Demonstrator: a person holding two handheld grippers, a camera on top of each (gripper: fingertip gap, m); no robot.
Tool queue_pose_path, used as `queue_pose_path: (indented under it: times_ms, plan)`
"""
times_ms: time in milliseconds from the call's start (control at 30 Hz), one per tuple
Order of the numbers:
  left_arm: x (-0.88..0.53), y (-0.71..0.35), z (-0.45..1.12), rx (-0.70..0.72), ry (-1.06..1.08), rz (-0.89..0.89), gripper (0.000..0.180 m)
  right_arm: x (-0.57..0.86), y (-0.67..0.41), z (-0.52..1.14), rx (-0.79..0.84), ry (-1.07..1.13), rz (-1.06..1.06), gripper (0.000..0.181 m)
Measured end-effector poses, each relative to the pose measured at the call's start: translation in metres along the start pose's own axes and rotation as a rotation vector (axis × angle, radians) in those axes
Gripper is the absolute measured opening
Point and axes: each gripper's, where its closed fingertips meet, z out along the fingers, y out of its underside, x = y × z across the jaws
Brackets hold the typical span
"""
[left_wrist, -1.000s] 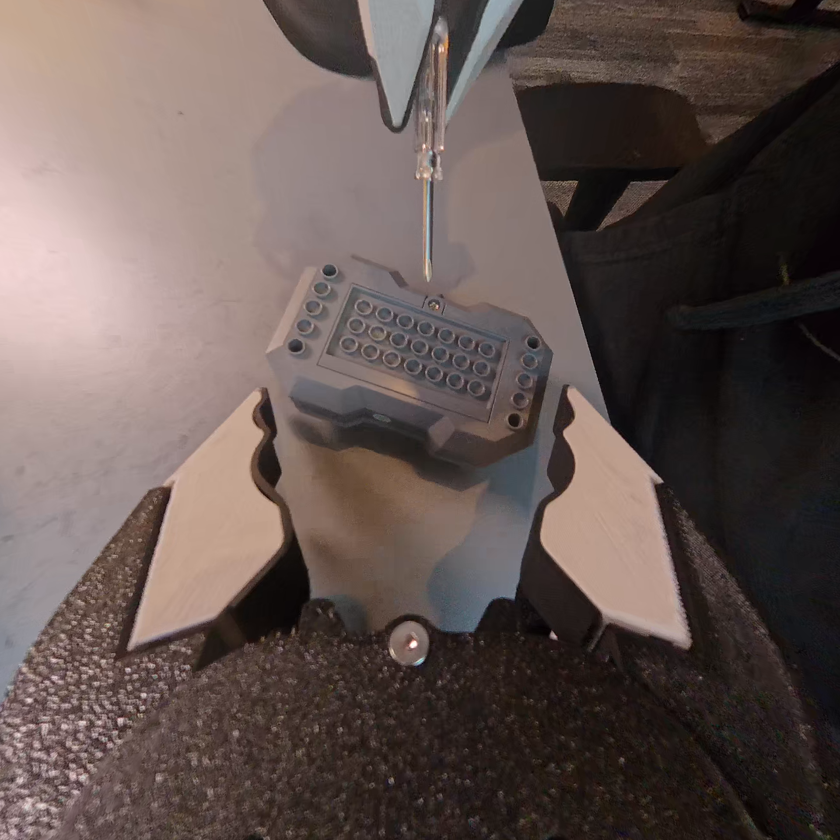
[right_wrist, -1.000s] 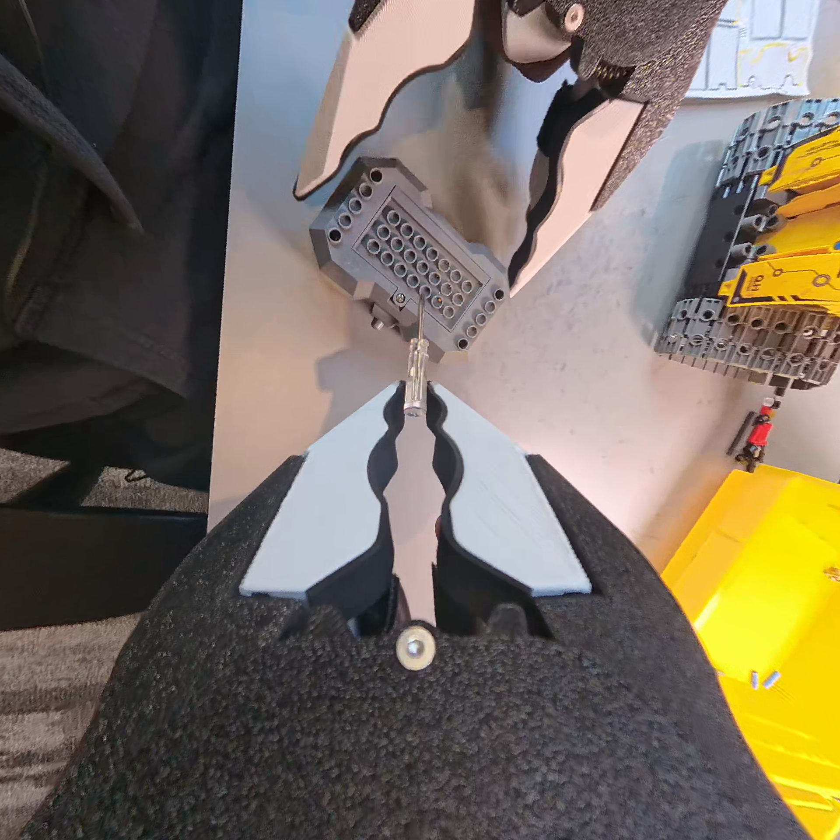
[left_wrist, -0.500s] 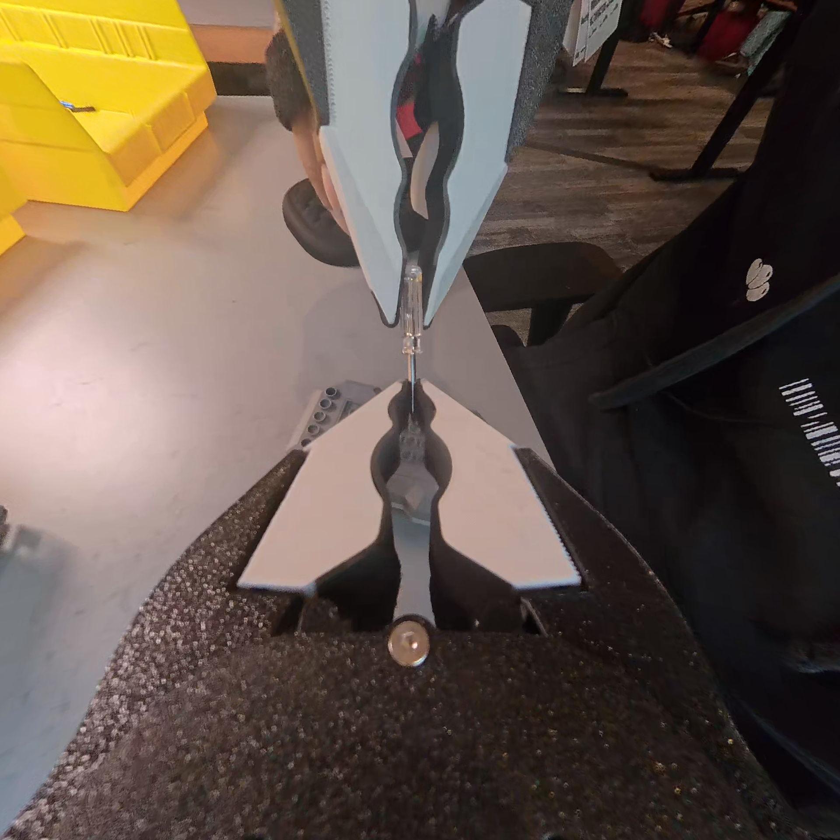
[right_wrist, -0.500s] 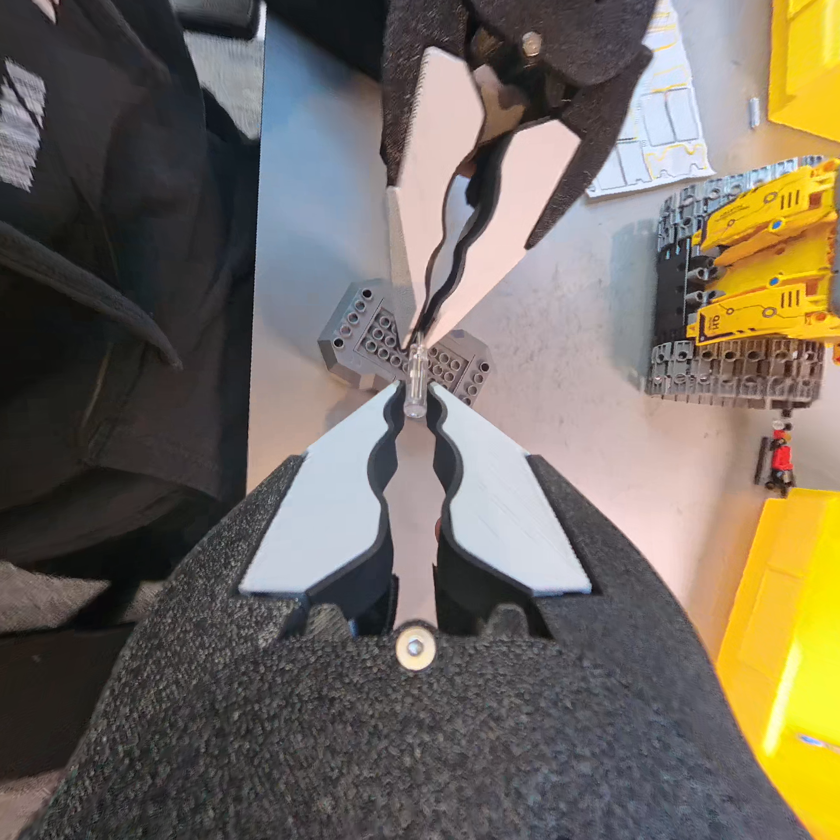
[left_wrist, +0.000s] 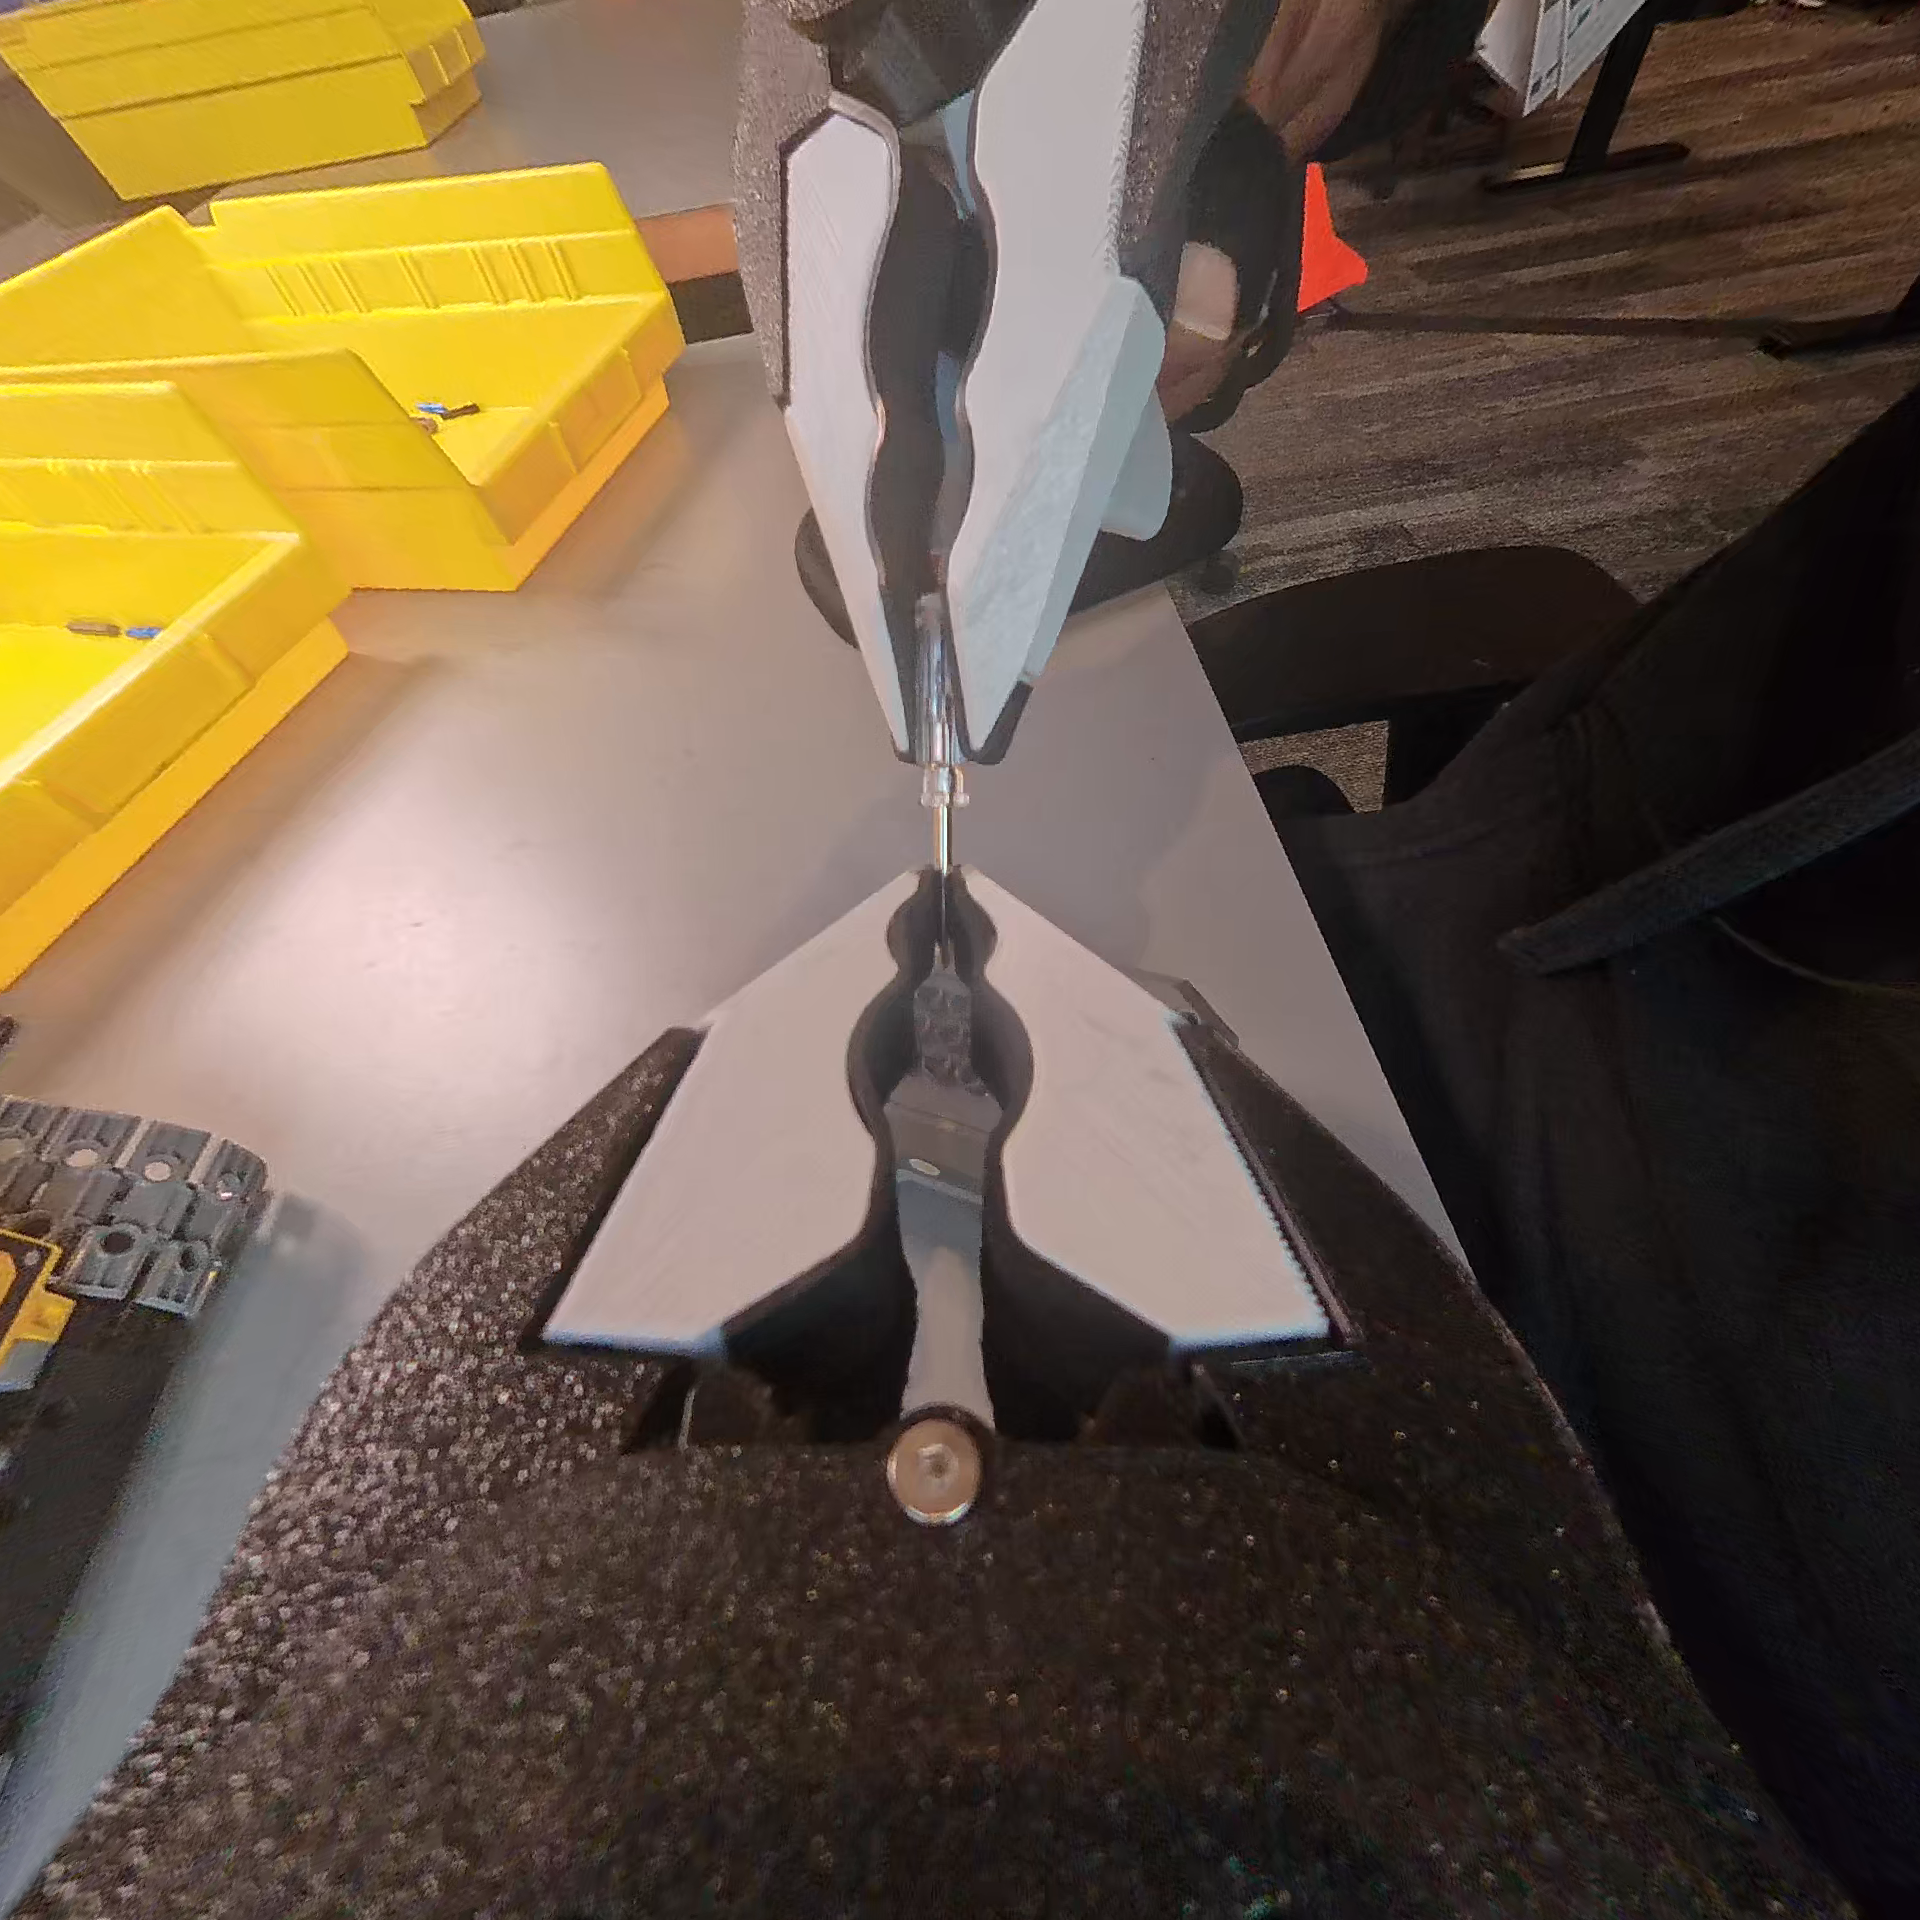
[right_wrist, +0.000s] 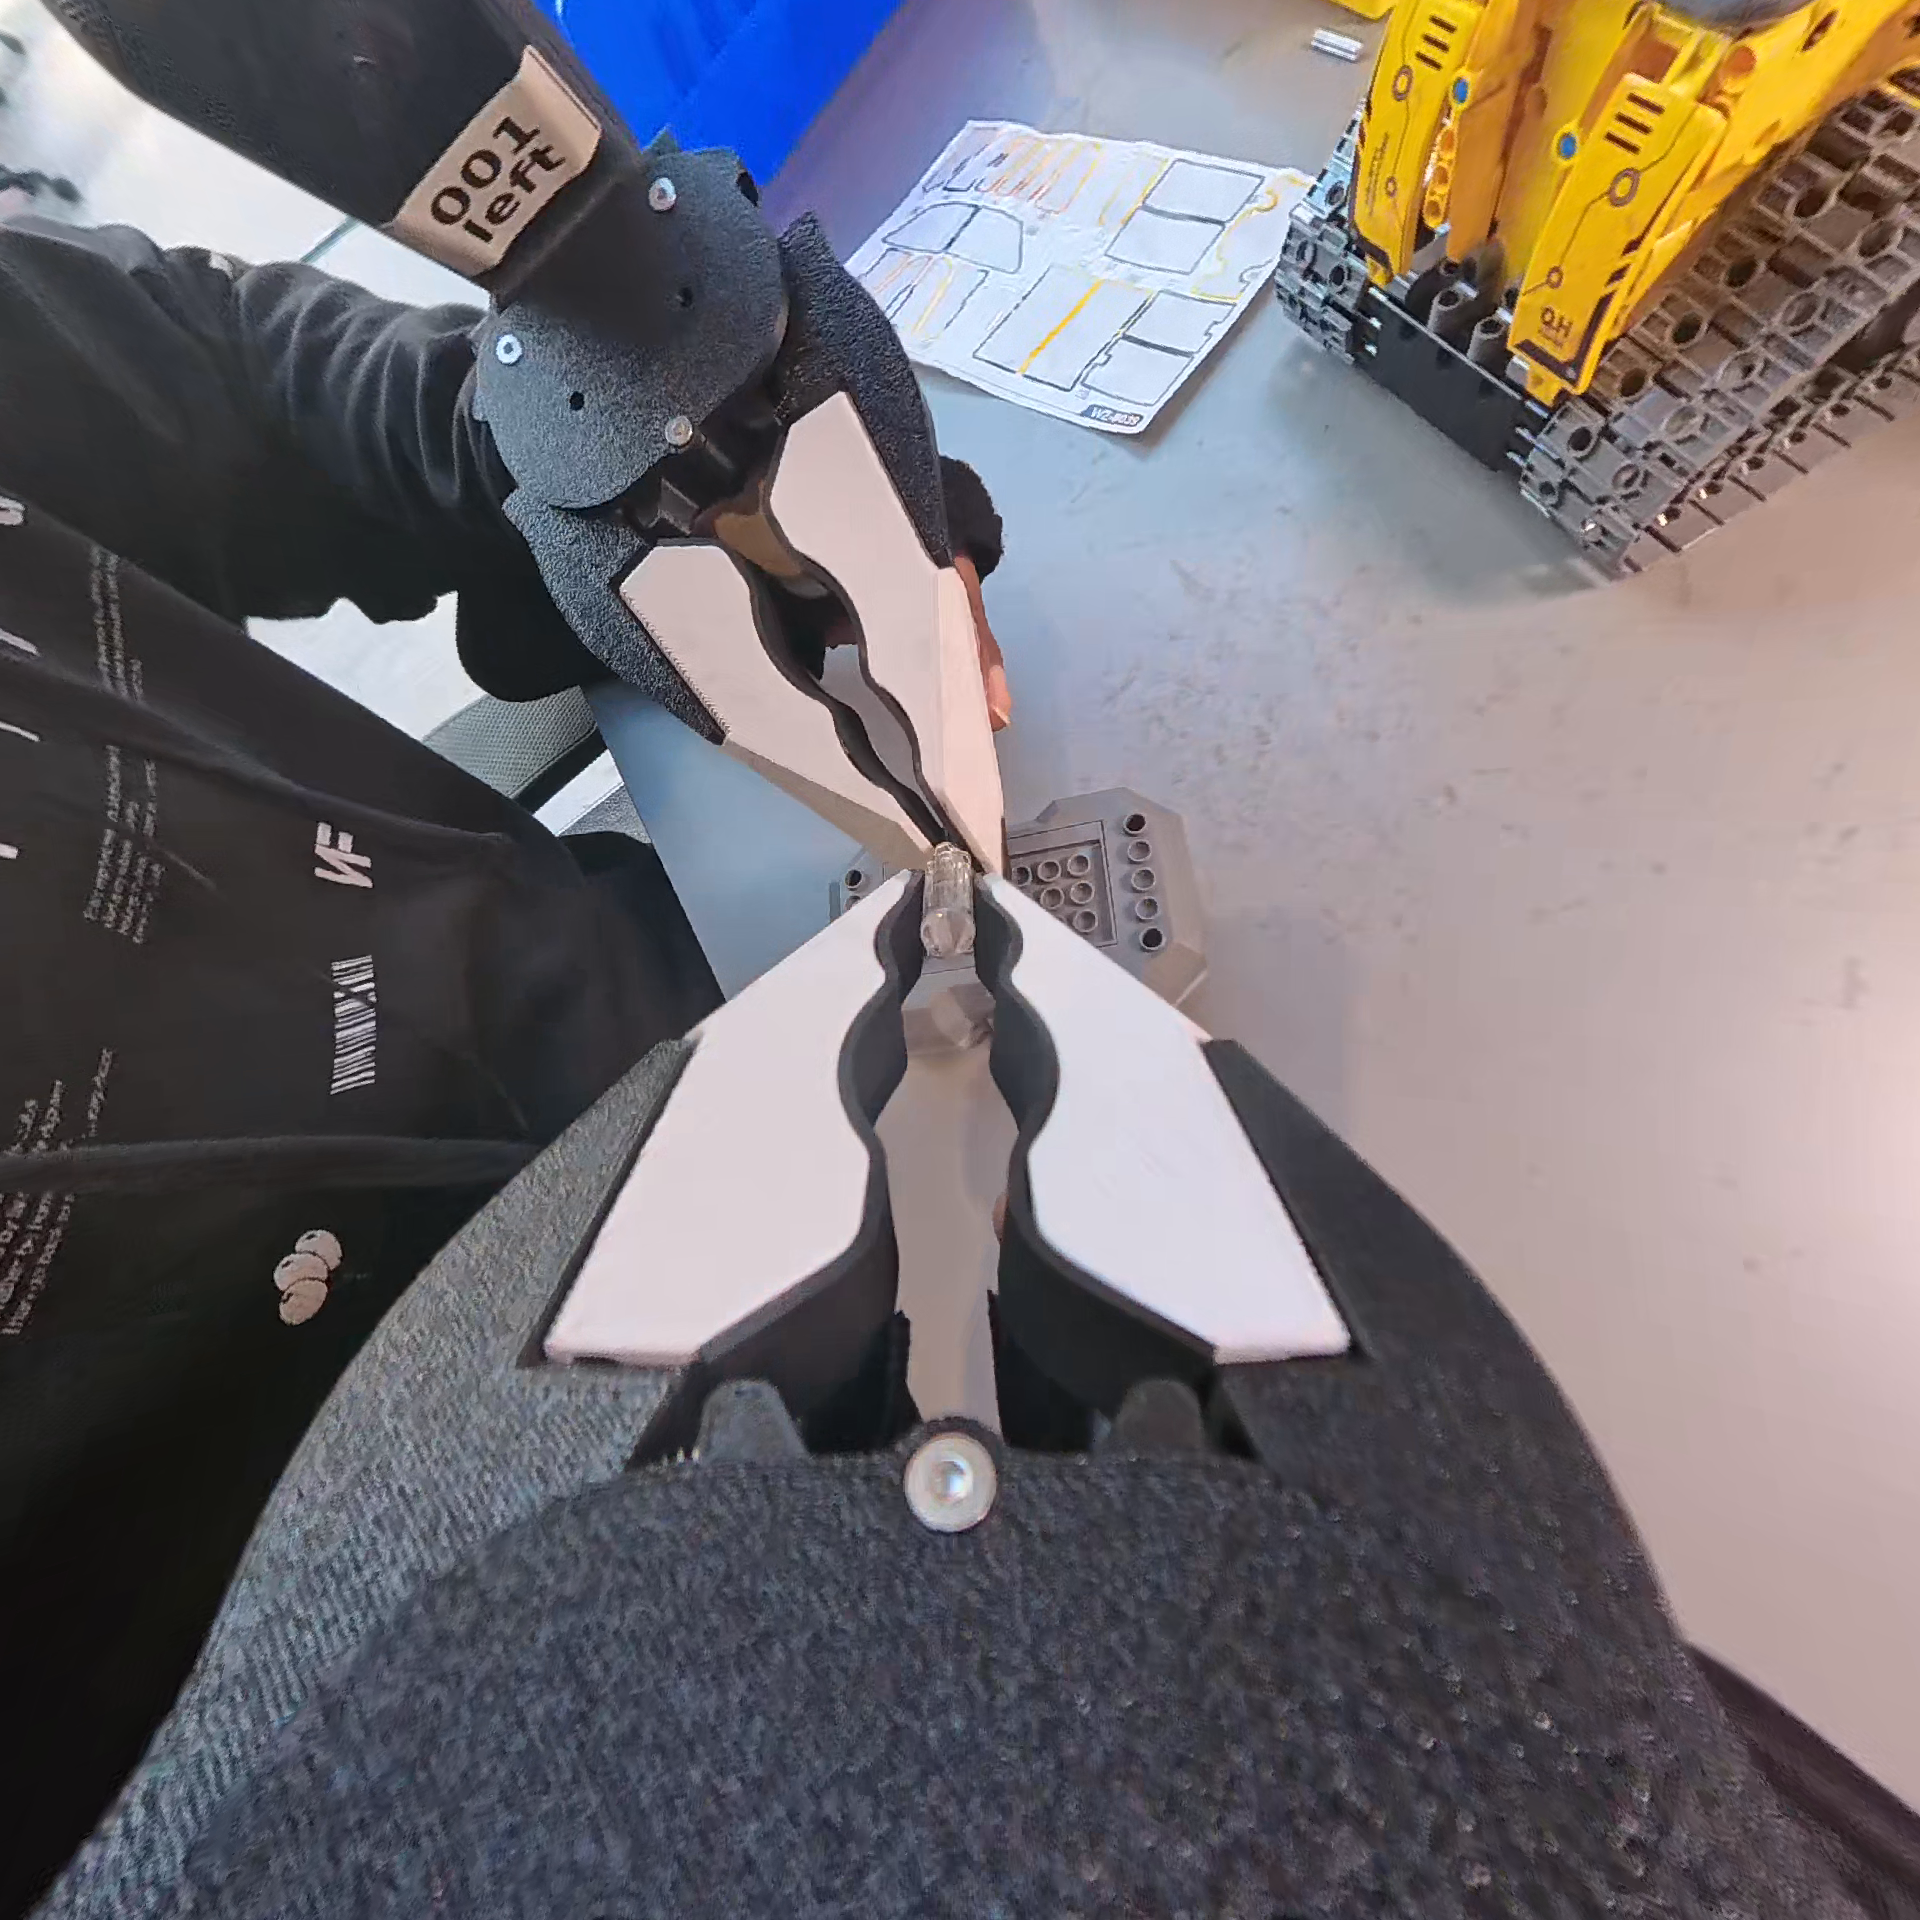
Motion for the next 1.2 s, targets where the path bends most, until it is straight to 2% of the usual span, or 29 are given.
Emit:
queue_pose_path:
  times_ms: [67, 100, 267, 367, 433, 500, 633, 1200]
  plan:
    - [0.001, 0.002, 0.000, -0.007, 0.030, -0.033, 0.001, 0.001, 0.001, 0.001, -0.015, -0.009, 0.025, 0.008]
    - [0.000, 0.003, -0.002, -0.010, 0.046, -0.049, 0.009, 0.003, 0.003, 0.001, -0.035, -0.006, 0.027, 0.008]
    - [-0.006, 0.017, -0.010, -0.033, 0.154, -0.145, 0.095, 0.012, 0.022, -0.001, -0.273, 0.047, -0.125, 0.008]
    - [-0.001, 0.040, -0.002, -0.133, 0.192, -0.142, 0.129, 0.011, 0.027, 0.002, -0.390, 0.055, -0.199, 0.008]
    - [0.008, 0.055, 0.005, -0.207, 0.220, -0.122, 0.140, 0.009, 0.027, 0.005, -0.447, 0.047, -0.235, 0.008]
    - [0.011, 0.060, 0.010, -0.243, 0.205, -0.086, 0.138, 0.008, 0.028, 0.007, -0.500, 0.048, -0.266, 0.008]
    - [0.013, 0.067, 0.015, -0.296, 0.181, -0.065, 0.118, 0.009, 0.031, 0.010, -0.571, 0.052, -0.290, 0.008]
    - [0.007, 0.067, 0.017, -0.333, 0.083, -0.098, 0.115, 0.014, 0.032, 0.010, -0.601, 0.146, -0.212, 0.008]
